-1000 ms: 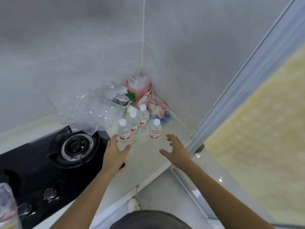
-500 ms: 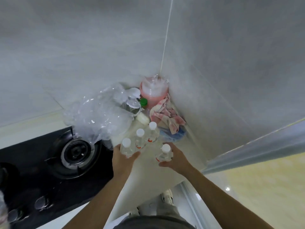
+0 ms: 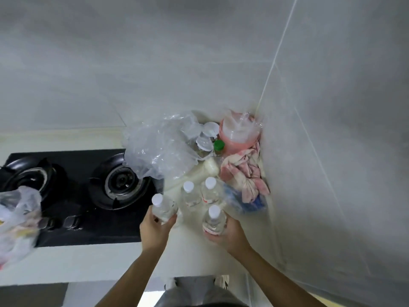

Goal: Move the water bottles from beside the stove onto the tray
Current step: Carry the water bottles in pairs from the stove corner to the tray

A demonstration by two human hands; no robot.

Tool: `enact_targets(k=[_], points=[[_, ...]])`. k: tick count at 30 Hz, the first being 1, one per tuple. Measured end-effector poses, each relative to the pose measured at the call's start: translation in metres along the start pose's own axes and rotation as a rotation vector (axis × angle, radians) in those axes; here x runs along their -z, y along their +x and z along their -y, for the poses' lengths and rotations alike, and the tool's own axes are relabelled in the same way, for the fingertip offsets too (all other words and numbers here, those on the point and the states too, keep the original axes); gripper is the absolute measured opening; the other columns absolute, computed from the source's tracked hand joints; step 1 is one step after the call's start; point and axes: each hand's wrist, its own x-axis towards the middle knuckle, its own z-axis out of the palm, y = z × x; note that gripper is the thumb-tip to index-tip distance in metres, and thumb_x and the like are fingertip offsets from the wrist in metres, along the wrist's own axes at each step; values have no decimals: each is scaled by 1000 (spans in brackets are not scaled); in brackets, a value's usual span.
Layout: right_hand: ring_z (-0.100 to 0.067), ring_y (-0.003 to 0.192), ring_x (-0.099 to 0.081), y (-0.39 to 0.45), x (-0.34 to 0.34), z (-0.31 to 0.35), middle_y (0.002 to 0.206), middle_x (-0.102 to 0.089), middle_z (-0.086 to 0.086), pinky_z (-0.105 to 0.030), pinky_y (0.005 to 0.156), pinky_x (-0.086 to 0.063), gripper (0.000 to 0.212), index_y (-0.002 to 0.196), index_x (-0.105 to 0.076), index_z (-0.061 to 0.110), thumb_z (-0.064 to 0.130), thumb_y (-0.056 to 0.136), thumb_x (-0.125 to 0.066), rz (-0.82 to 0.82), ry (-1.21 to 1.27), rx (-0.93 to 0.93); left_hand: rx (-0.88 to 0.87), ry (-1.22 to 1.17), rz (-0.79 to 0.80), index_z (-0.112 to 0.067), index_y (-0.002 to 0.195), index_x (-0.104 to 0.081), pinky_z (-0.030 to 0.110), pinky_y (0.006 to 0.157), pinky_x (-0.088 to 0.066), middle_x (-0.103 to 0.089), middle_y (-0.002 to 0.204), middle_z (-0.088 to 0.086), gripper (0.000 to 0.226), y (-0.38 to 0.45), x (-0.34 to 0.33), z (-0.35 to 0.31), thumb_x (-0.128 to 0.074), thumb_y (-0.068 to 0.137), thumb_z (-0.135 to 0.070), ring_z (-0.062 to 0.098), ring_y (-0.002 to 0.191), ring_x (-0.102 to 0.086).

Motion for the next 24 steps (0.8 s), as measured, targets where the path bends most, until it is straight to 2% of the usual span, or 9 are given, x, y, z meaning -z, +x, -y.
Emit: enact_targets(k=[2, 5, 7, 10, 12, 15, 18, 20, 24], points=[[-7, 101, -76, -3, -4, 12, 107, -80, 12, -32, 91, -61, 47, 110, -73, 25, 32, 69, -97, 39, 12, 31, 4, -54, -35, -26, 113, -68, 29, 80, -61, -76, 101, -6, 39, -16, 12, 3, -91, 82, -21, 10, 94, -74], [-9, 100, -77, -10, -18, 33, 106, -80, 9, -37, 91, -63, 48, 112, -72, 24, 32, 70, -94, 112, -3, 106, 18, -99, -115, -24, 115, -69, 38, 86, -61, -76, 97, -10, 41, -40, 36, 13, -91, 81, -19, 14, 95, -73], [-10, 98, -77, -15, -35, 48, 104, -80, 9, -43, 90, -63, 47, 110, -72, 25, 34, 69, -94, 165, -30, 147, 32, -138, -188, -24, 120, -69, 36, 92, -58, -76, 100, -14, 44, -58, 56, 20, -90, 82, -16, 13, 101, -72], [-11, 93, -77, -29, -74, 71, 99, -79, 8, -47, 86, -62, 46, 104, -71, 27, 41, 67, -93, 259, -62, 206, 56, -200, -283, -35, 116, -68, 30, 92, -55, -77, 104, -19, 42, -88, 92, 36, -89, 84, -18, 4, 102, -72], [-10, 91, -77, -44, -107, 89, 99, -79, 8, -45, 86, -63, 47, 104, -71, 28, 43, 65, -93, 323, -77, 247, 72, -233, -353, -38, 117, -68, 30, 90, -55, -77, 109, -16, 43, -111, 123, 52, -89, 84, -22, 8, 103, -72], [-9, 89, -76, -77, -165, 116, 97, -79, 9, -44, 85, -63, 45, 102, -71, 30, 39, 63, -91, 430, -109, 329, 108, -271, -488, -26, 123, -68, 37, 88, -58, -76, 117, -6, 46, -152, 175, 88, -90, 83, -28, 17, 104, -72], [-10, 90, -77, -122, -231, 136, 97, -79, 9, -45, 86, -63, 45, 101, -71, 30, 36, 62, -93, 536, -162, 414, 152, -351, -650, -24, 116, -70, 39, 85, -59, -78, 106, -7, 39, -204, 235, 124, -90, 83, -29, 14, 97, -73], [-11, 88, -77, -161, -278, 147, 95, -79, 9, -45, 85, -63, 44, 100, -71, 29, 33, 62, -94, 602, -200, 459, 170, -418, -753, -27, 108, -70, 36, 82, -59, -78, 96, -9, 34, -241, 278, 149, -91, 82, -32, 9, 90, -74], [-4, 89, -76, -252, -374, 165, 93, -79, 14, -33, 82, -64, 44, 99, -72, 30, 32, 63, -97, 710, -253, 552, 195, -505, -922, -24, 108, -72, 25, 75, -55, -78, 94, -4, 37, -317, 366, 200, -92, 79, -35, 7, 86, -74]])
